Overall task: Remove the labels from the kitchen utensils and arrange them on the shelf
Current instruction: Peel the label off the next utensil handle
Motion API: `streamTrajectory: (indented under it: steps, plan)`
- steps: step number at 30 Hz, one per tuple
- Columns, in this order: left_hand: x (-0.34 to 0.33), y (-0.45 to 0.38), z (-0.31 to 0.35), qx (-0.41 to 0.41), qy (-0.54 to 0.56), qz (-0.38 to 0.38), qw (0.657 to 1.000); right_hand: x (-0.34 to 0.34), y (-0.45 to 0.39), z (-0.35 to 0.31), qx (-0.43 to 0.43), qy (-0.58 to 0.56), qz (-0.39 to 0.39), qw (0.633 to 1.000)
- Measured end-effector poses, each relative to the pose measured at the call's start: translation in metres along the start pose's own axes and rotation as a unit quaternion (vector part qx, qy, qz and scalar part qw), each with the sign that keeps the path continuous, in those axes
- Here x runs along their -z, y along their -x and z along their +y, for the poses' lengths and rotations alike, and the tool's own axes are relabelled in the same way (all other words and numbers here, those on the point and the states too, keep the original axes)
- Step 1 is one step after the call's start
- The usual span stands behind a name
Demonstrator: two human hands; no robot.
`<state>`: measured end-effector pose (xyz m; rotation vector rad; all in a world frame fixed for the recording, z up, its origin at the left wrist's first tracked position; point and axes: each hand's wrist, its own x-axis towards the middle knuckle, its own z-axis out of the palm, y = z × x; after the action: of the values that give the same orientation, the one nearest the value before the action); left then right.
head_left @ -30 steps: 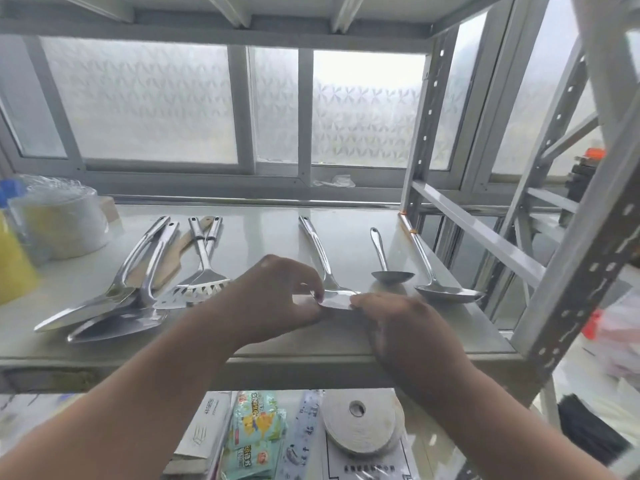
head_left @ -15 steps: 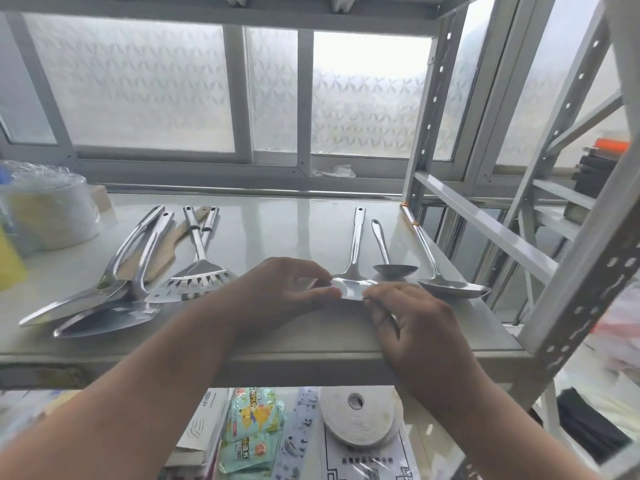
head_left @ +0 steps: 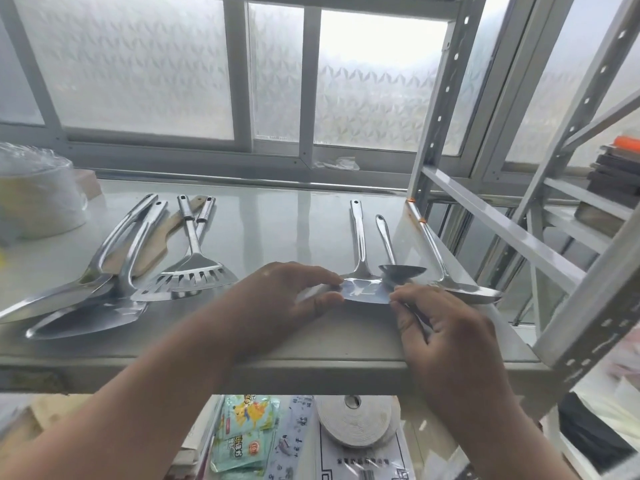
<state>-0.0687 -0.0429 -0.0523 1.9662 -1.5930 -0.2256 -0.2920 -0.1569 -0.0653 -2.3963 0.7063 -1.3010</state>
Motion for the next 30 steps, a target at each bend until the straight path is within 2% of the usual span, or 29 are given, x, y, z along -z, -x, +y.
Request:
streamTrajectory:
  steps: [16, 21, 26, 30]
  plan:
    - [-0.001, 0.001, 0.005, -0.029, -0.023, 0.019, 0.999, 0.002, 0.003, 0.002, -0.024, 0.019, 0.018, 0.999]
    - [0.001, 0.003, 0.008, -0.027, -0.029, 0.024, 0.999, 0.004, 0.002, 0.000, -0.010, 0.016, -0.029, 0.999]
    - [0.024, 0.024, 0.012, -0.023, -0.061, 0.030, 0.997, 0.003, 0.005, -0.012, 0.041, 0.000, -0.055, 0.998]
    - [0.064, 0.053, 0.002, -0.008, -0.113, 0.067, 0.991, -0.015, -0.010, -0.048, 0.098, -0.019, -0.091, 0.991]
